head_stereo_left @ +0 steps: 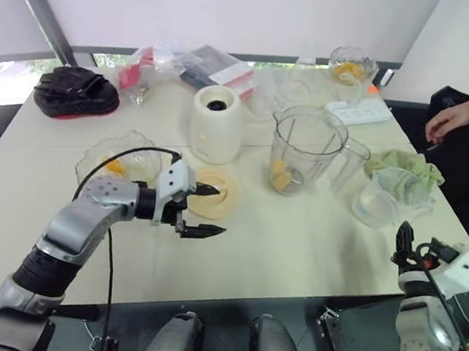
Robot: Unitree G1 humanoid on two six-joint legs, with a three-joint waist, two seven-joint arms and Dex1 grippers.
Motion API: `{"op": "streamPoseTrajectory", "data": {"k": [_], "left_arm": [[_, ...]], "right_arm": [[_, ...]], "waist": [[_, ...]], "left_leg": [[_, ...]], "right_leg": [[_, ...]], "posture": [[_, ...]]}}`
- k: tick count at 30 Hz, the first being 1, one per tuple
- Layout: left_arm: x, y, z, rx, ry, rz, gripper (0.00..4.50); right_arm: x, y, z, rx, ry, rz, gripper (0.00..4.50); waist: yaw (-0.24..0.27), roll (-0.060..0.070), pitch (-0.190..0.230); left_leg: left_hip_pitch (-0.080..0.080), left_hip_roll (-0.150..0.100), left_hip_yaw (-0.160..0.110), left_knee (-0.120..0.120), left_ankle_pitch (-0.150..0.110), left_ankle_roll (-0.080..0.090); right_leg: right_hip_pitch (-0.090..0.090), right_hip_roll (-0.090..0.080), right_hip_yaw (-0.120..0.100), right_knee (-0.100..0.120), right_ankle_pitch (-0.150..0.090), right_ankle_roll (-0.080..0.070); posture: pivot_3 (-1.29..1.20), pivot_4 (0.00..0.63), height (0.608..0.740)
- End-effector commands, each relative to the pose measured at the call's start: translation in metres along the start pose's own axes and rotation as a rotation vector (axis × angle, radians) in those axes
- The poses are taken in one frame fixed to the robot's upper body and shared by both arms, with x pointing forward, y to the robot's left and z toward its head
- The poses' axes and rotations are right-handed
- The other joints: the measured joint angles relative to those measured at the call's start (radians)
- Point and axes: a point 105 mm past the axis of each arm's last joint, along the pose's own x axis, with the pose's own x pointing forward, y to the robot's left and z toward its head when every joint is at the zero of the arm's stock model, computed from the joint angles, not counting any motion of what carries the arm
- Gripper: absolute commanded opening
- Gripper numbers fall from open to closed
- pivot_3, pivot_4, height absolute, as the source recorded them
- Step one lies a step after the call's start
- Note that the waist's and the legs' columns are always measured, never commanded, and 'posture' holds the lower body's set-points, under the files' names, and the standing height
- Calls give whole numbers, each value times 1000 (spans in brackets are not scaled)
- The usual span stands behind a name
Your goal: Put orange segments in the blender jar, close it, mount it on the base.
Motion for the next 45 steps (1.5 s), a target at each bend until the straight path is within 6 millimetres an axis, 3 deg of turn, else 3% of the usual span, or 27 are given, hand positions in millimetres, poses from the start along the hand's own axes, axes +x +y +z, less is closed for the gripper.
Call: {"op": "streamPoseTrajectory", "data": {"k": [1,8,14,21,30,37,40,42,45], "left_arm": [[-1,6,8,42,-9,-7,4500],[-5,14,7,55,9,-13,4500],[-13,30,9,72,38,-6,4500],[-21,54,9,94,95,-19,4500],[-14,85,8,77,205,-110,4500],[8,94,3,47,262,-165,4500],[15,95,-4,57,298,-174,3633],[19,98,-10,68,329,-149,2709],[22,100,-15,64,354,-129,2709]], "right_arm": [[-9,8,22,-3,12,93,3315],[-23,37,41,-56,120,366,3315],[-26,91,67,-204,164,723,3315],[-28,138,57,-365,279,986,3315],[-24,178,47,-420,248,1093,3315],[-26,186,43,-406,206,1064,3315],[-29,185,42,-400,193,1042,3413],[-31,183,42,-391,186,1022,3413],[-33,181,43,-382,178,996,3413]], "waist": [[4,0,0],[17,-1,0],[10,-2,1],[11,-5,3],[18,-8,4],[14,-10,5],[12,-10,5],[13,-10,5],[13,-11,5]], "left_leg": [[0,0,0,0,0,0],[-2,0,0,0,-1,2],[0,1,1,2,-1,2],[-2,2,-1,1,-1,2],[-14,0,-1,4,-1,2],[-16,0,-1,5,-1,2],[-17,0,-1,4,0,2],[-17,0,-1,4,0,2],[-17,0,-1,5,-1,2]], "right_leg": [[0,0,0,0,0,0],[0,0,-1,-3,0,0],[4,0,-1,-7,0,0],[4,0,-4,-10,0,0],[-4,-1,-6,-13,1,1],[-7,-1,-7,-13,1,1],[-8,-1,-7,-12,1,2],[-8,-1,-7,-12,1,2],[-8,-1,-7,-11,1,2]], "posture": [[0,150,740],[0,150,740],[0,150,740],[0,150,740],[0,150,740],[0,150,740],[0,150,740],[0,150,740],[0,150,740]]}}
